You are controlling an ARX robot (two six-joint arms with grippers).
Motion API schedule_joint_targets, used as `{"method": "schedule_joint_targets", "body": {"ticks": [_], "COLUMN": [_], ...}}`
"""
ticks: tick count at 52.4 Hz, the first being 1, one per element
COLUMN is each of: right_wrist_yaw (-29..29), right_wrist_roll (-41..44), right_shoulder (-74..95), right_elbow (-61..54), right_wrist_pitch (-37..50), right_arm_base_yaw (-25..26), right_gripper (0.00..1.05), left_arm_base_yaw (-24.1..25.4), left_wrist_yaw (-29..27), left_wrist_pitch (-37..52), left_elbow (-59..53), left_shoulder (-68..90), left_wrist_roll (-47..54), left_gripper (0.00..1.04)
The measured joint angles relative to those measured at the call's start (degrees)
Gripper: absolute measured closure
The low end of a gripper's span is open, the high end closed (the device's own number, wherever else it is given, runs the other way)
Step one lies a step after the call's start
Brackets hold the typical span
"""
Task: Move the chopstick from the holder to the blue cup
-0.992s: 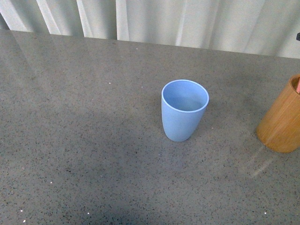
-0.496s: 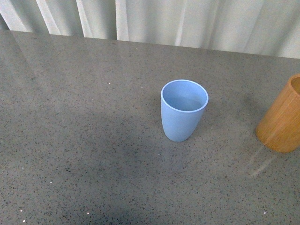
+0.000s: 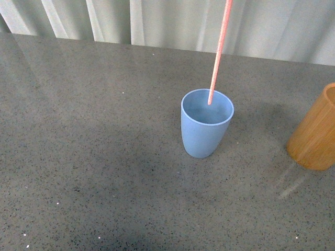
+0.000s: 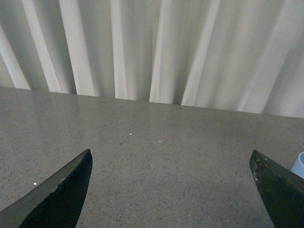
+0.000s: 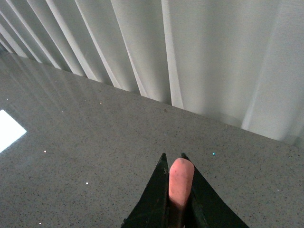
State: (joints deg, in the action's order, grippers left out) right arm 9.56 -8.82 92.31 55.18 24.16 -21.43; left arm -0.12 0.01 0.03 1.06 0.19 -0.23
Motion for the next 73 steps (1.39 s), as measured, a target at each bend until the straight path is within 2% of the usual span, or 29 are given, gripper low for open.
{"method": "schedule_joint_targets", "body": {"ticks": [24,34,35,37,40,44,51,61,73], "right_wrist_yaw": [-2.6,-3.7,-5.5,-13.7,-23.1,-28.7,-27.0,-22.2,-18.7], "right_wrist_roll": [2.4,2.9,3.1,4.9,6.5,7.6,8.6,8.7,8.8], "right_shoulder": [5.8,8.1,8.1,7.8,6.8,3.8,-4.2,-10.8,-20.2], "right_elbow": [-1.7,-6.9,-7.5,-10.5,-15.1,-20.5,-29.2,-40.1,-46.4], "right_wrist_pitch": [2.3,4.4,5.7,14.2,24.8,33.6,38.7,41.7,38.3], "right_arm_base_yaw": [-1.9,-2.4,-2.4,-2.6,-2.3,-0.6,3.6,8.2,12.0], "right_gripper": [1.01,0.61,0.59,0.64,0.73,0.83,1.04,1.04,1.04], "left_arm_base_yaw": [0.0,0.0,0.0,0.0,0.0,0.0,0.0,0.0,0.0], "left_wrist_yaw": [0.0,0.0,0.0,0.0,0.1,-0.1,0.0,0.0,0.0], "left_wrist_pitch": [0.0,0.0,0.0,0.0,0.0,0.0,0.0,0.0,0.0], "left_elbow": [0.0,0.0,0.0,0.0,0.0,0.0,0.0,0.0,0.0], "left_shoulder": [0.0,0.0,0.0,0.0,0.0,0.0,0.0,0.0,0.0], "left_wrist_roll": [0.0,0.0,0.0,0.0,0.0,0.0,0.0,0.0,0.0], "left_gripper": [0.07,0.07,0.07,0.07,0.07,0.07,0.07,0.07,0.07]}}
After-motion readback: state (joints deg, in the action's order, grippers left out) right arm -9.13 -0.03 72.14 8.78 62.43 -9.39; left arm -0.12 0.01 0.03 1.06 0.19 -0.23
